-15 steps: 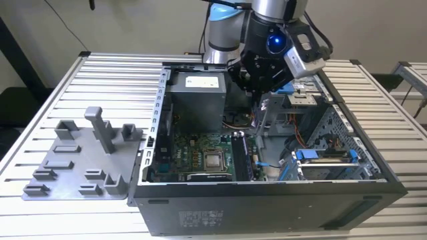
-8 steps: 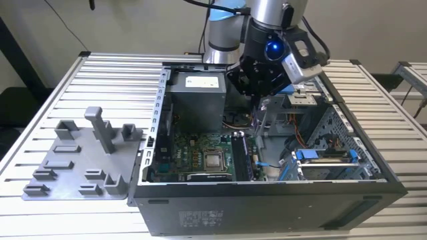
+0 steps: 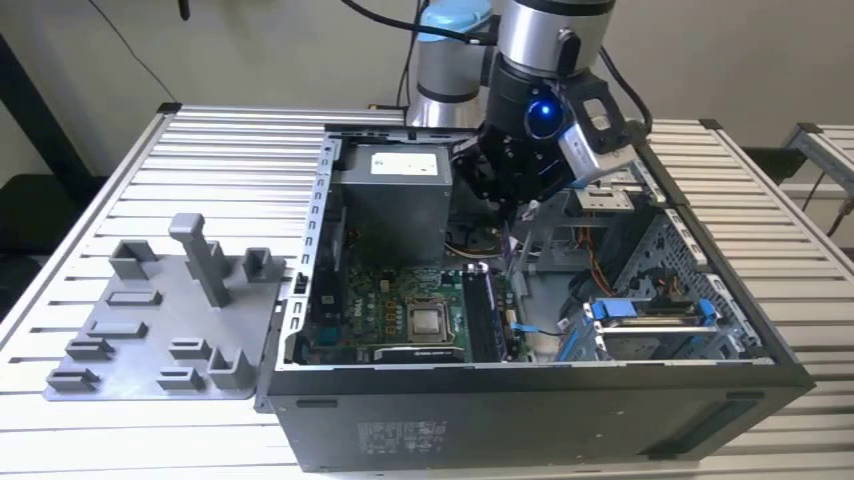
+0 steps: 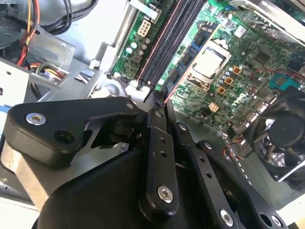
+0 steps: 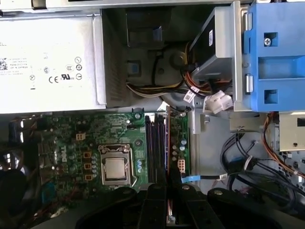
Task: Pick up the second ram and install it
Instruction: 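Insert the second ram into the second slot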
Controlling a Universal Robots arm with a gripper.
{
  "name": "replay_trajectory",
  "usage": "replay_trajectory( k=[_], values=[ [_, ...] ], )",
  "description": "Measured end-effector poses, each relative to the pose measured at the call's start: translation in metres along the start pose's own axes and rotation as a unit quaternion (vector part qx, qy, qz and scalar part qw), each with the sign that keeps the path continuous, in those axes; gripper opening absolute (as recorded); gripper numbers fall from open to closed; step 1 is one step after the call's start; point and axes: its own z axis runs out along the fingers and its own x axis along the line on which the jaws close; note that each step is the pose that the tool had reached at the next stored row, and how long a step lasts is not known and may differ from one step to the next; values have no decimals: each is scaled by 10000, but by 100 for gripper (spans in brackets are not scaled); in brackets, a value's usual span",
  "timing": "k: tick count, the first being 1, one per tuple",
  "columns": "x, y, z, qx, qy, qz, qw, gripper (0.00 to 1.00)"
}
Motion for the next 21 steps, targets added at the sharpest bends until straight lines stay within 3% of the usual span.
replay_trajectory(
  k=[5,8,17,21],
  values=[
    [13,-2,90,-5,2,-217,9998,15],
    [14,-24,144,-7,24,-308,9995,15],
    [16,-99,307,-7,25,-314,9995,15],
    [18,-102,379,-7,26,-314,9995,15]
  ],
)
